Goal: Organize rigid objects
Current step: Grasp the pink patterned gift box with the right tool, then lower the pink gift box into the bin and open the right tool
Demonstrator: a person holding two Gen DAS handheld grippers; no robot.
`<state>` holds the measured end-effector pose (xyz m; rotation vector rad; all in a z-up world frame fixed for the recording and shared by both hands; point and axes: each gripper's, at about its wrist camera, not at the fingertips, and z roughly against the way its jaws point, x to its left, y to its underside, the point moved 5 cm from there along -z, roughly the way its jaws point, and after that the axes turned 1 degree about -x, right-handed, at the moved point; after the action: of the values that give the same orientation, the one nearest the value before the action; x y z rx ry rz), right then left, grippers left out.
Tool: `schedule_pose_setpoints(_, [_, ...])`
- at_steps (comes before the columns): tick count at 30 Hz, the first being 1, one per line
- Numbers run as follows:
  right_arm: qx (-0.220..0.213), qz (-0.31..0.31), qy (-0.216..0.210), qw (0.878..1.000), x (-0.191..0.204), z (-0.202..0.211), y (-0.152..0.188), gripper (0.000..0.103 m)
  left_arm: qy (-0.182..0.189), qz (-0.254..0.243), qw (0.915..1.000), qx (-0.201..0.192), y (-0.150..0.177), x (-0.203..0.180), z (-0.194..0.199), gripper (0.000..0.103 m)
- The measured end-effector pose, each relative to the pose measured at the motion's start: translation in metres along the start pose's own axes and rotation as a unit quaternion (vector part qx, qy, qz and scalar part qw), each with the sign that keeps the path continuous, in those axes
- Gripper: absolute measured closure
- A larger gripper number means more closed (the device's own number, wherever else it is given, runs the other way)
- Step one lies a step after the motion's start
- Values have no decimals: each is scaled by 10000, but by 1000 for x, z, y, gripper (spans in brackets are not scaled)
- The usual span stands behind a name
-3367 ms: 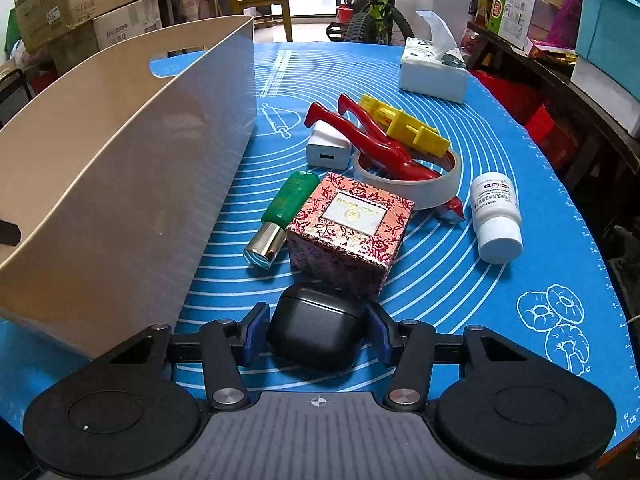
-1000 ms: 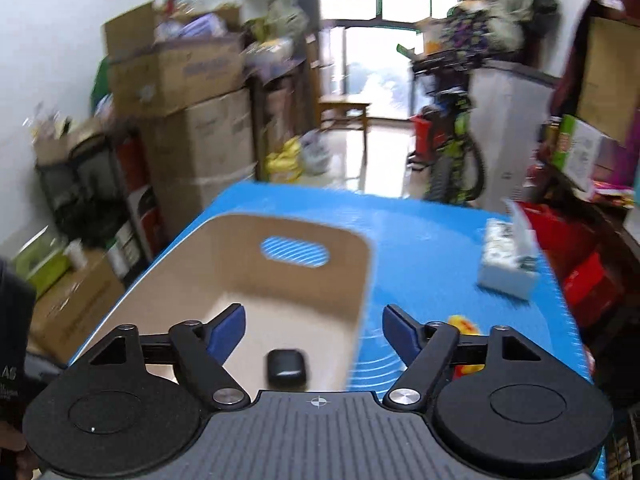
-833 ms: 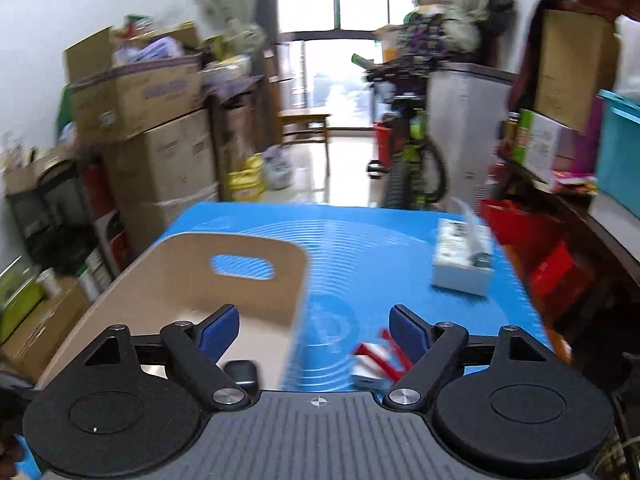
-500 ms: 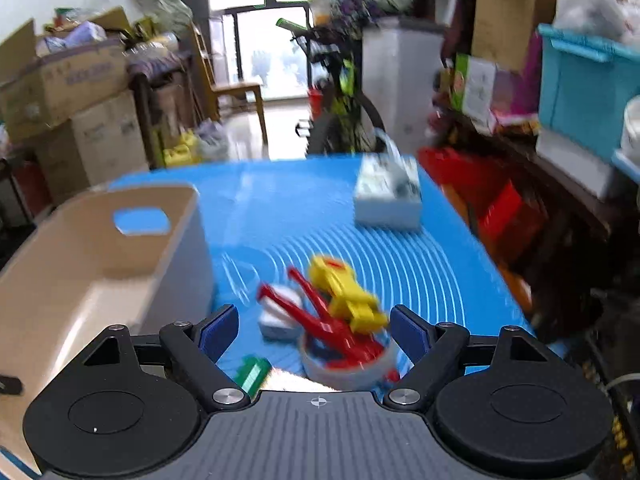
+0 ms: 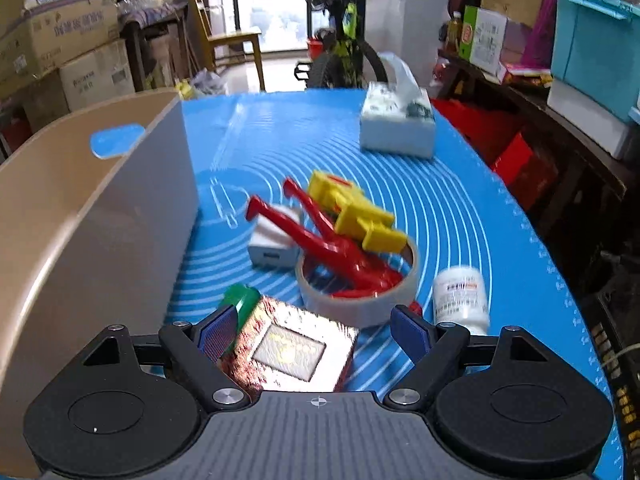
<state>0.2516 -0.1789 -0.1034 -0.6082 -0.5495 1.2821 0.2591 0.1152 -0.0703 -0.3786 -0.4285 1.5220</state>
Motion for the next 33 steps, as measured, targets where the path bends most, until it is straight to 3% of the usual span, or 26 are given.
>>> schedule_pose_setpoints(6, [292, -311, 65, 9991, -1, -8, 8, 15, 1, -2, 10000, -1, 0, 0, 0, 93])
schedule_pose_setpoints(7, [351, -356, 44, 9987, -2, -10, 9, 17, 1, 1, 10000, 0, 0, 0, 0, 93])
schedule_pose_setpoints(9, [419, -458, -156, 9979, -2, -12, 10, 40, -2, 0, 10000, 0, 0, 0, 0, 93])
schedule_pose_setpoints(14, [351, -251, -119, 9990, 1, -7, 10, 40, 0, 6, 10000, 2, 0, 0, 0, 93])
schedule_pose_setpoints(24, [-583, -447, -110, 9972, -4, 39, -22, 40, -4, -3, 10000, 0, 0, -1, 0, 93])
schedule_pose_setpoints(29, [-1360, -435, -381, 9890, 8, 74, -46, 40, -5, -2, 10000, 1, 0, -1, 0, 93])
schedule_pose_setpoints(33, [-1656, -176, -688, 9836, 35, 89, -61, 40, -5, 1, 10000, 3, 0, -1, 0, 94])
